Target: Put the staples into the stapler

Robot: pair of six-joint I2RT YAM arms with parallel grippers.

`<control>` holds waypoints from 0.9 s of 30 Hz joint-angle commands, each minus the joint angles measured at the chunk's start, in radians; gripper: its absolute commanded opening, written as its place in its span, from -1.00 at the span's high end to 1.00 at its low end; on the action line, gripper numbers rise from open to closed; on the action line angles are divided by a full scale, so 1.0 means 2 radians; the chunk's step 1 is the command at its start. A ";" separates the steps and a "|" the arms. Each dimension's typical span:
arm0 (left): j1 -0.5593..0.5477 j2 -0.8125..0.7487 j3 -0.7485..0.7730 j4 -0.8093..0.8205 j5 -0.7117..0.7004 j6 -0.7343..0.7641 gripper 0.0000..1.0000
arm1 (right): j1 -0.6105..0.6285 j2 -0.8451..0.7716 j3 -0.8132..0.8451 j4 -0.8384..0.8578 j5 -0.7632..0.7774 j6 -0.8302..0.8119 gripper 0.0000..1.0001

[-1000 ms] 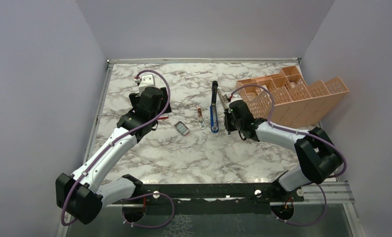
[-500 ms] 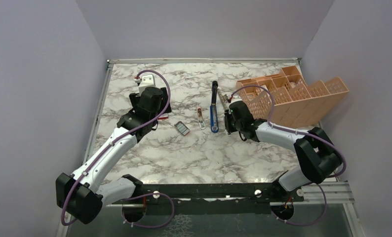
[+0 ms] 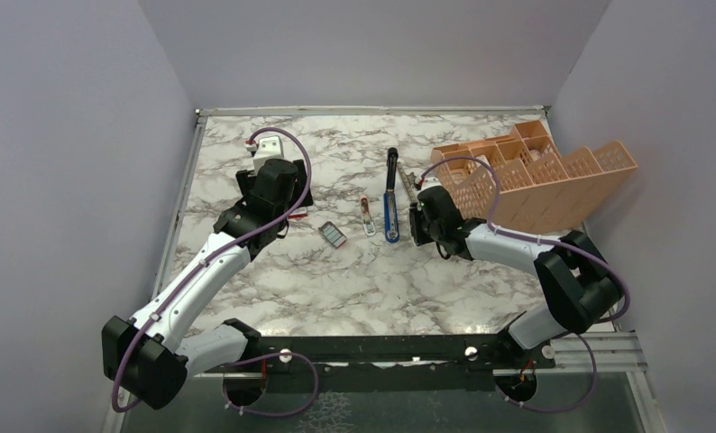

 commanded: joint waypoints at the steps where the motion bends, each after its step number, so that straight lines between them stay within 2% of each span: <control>1: 0.003 -0.002 -0.001 0.007 0.006 -0.001 -0.86 | -0.001 -0.002 -0.008 0.003 -0.003 0.008 0.51; 16: 0.003 -0.002 -0.002 0.007 0.007 -0.003 -0.86 | -0.001 -0.016 -0.016 -0.025 -0.017 0.029 0.46; 27: 0.003 -0.003 -0.001 0.007 0.009 -0.003 -0.86 | -0.001 -0.044 0.047 -0.082 0.009 0.064 0.13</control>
